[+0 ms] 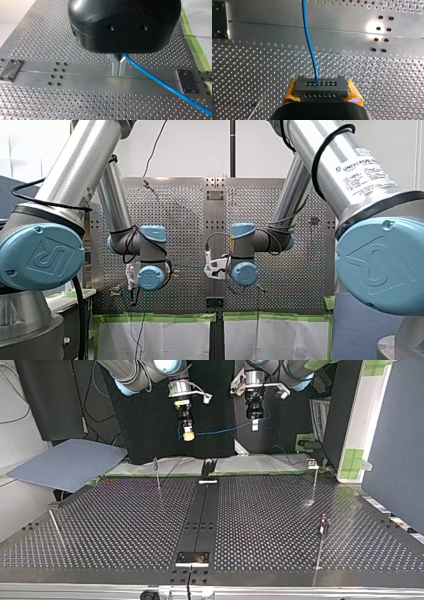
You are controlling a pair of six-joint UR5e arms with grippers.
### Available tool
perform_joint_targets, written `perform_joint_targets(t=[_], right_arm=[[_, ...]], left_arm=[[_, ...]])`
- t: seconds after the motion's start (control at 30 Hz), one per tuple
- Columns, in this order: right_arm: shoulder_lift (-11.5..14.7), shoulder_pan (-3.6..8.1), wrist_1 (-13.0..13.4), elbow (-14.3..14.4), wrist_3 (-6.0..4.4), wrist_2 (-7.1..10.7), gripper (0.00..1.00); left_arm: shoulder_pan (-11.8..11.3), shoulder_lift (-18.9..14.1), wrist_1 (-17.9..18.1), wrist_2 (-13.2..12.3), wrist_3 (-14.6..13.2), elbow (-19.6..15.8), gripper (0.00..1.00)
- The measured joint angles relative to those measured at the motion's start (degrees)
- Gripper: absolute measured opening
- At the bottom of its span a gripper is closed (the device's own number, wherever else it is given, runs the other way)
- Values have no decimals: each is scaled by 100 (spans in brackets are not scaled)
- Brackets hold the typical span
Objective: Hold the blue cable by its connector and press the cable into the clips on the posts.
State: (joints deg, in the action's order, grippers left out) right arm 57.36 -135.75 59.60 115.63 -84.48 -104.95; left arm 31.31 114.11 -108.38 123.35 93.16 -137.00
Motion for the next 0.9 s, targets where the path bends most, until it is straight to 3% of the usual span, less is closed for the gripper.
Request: perform_joint_targets(t=[0.77,0.9], right_arm=[[-1,-2,-4,-1,1,0,0],[-85,-74,-93,-45,40,6,0]], left_arm=[[10,10,-13,2,-8,-12,0],[42,142,-152,7,-36,-116,0]])
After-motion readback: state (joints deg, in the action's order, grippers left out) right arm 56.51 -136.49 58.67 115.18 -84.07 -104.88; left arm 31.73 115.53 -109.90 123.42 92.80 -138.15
